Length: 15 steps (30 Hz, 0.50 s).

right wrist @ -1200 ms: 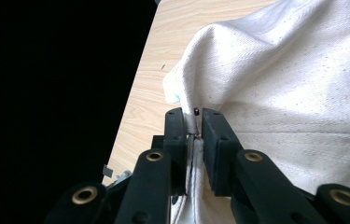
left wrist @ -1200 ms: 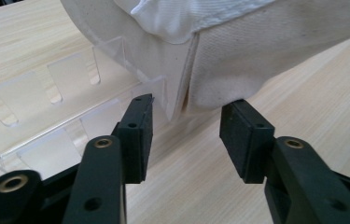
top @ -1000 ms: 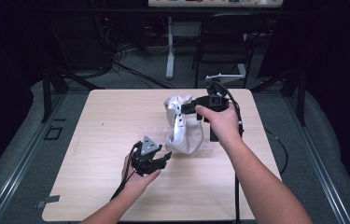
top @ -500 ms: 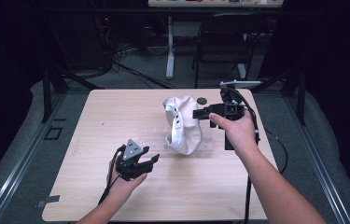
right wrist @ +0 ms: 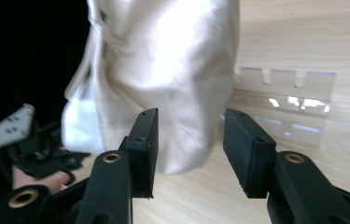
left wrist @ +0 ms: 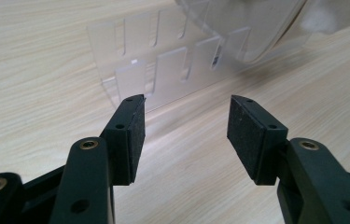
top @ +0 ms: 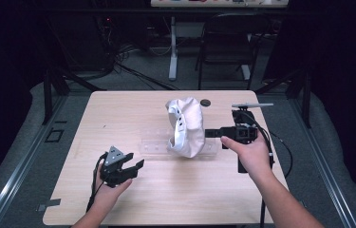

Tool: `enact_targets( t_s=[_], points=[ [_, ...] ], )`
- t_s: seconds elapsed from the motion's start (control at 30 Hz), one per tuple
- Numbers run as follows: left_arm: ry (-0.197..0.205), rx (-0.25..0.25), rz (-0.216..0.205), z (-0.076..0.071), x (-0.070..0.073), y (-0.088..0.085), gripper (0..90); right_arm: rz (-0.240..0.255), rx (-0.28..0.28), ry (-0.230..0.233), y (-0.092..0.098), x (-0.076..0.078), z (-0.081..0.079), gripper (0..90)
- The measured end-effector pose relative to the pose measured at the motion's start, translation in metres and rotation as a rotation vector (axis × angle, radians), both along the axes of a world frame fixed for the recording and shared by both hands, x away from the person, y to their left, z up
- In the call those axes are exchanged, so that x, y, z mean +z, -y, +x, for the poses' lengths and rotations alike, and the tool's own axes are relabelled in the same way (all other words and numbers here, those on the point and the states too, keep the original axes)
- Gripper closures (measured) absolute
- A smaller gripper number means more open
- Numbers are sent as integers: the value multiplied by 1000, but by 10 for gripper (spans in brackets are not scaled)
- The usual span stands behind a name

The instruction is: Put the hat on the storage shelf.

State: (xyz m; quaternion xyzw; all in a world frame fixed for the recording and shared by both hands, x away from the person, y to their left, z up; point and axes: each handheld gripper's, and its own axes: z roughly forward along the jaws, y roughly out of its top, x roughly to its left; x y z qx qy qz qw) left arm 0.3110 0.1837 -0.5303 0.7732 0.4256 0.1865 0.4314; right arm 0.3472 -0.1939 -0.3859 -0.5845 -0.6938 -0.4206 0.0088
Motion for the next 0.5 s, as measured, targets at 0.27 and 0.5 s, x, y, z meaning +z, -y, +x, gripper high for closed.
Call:
enact_targets(
  t_s=[0.27, 0.5],
  points=[
    [-13, -7, 8, 2, -6, 0, 471, -9, 3, 32, 6, -21, -16, 544],
    [0, -33, 1, 1, -8, 8, 445, -17, -15, 112, 16, -40, -34, 494]
  ],
)
